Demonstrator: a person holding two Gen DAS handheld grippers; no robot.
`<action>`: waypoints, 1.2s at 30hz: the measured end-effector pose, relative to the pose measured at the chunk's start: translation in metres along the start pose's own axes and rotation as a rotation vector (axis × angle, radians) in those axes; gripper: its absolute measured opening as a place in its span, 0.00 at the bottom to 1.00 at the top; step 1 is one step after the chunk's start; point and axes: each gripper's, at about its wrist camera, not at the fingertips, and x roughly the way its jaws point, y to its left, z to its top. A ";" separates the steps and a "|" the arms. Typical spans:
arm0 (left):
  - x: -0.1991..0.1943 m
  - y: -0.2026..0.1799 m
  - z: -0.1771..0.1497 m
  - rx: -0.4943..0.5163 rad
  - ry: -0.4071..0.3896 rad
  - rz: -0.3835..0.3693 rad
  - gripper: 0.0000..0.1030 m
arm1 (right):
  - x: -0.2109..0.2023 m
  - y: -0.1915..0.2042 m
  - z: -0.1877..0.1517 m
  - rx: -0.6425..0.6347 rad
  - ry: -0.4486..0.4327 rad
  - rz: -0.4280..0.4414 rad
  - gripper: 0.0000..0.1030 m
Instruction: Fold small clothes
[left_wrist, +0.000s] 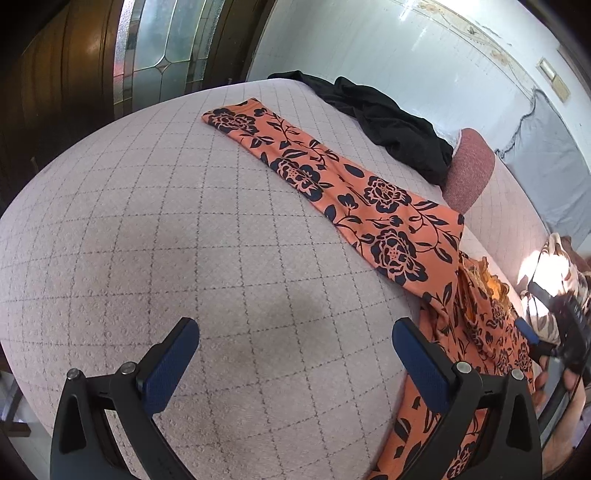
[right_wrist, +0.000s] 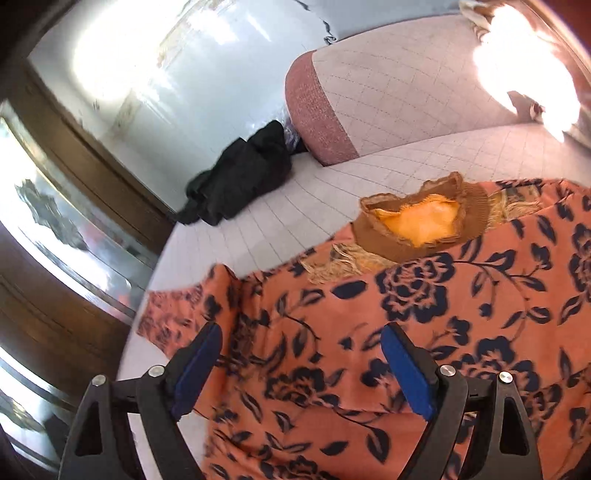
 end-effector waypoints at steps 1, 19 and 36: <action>0.000 0.001 0.000 -0.002 0.000 0.000 1.00 | 0.006 -0.002 0.000 0.038 -0.002 0.041 0.87; 0.013 0.034 -0.011 -0.181 0.023 -0.110 1.00 | -0.067 0.030 -0.057 -0.122 -0.013 -0.002 0.88; 0.072 0.064 0.158 -0.325 -0.008 -0.257 0.98 | -0.167 -0.079 -0.135 -0.026 -0.093 -0.058 0.88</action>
